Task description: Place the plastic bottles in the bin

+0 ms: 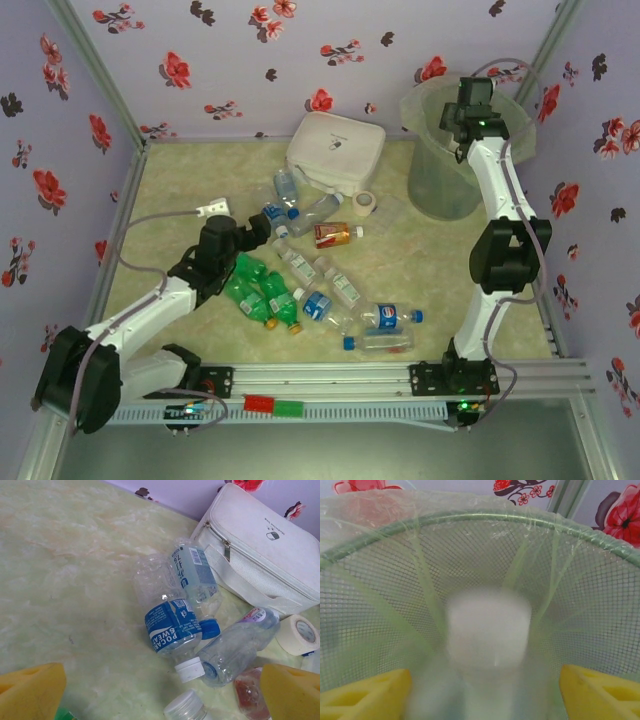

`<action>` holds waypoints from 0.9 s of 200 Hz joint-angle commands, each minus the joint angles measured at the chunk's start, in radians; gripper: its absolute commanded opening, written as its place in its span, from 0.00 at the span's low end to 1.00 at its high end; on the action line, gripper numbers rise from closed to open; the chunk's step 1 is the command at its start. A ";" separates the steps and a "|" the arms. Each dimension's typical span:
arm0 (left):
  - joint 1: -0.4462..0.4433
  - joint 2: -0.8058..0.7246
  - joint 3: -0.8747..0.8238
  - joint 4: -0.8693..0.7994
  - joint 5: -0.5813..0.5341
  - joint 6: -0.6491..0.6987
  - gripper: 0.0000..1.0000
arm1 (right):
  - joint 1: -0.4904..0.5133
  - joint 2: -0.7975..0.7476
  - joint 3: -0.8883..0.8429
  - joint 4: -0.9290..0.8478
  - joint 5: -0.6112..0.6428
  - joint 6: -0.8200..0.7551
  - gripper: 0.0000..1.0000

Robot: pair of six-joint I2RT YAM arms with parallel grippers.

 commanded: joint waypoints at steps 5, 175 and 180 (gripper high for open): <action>0.007 -0.041 0.029 -0.070 0.006 0.019 1.00 | -0.003 -0.010 0.050 -0.013 -0.026 0.029 0.99; 0.013 -0.194 0.087 -0.490 -0.094 -0.030 1.00 | 0.523 -0.514 -0.501 0.194 -0.199 0.125 1.00; 0.011 -0.199 0.087 -0.507 -0.097 -0.032 1.00 | 0.540 -0.509 -0.528 0.213 -0.209 0.142 1.00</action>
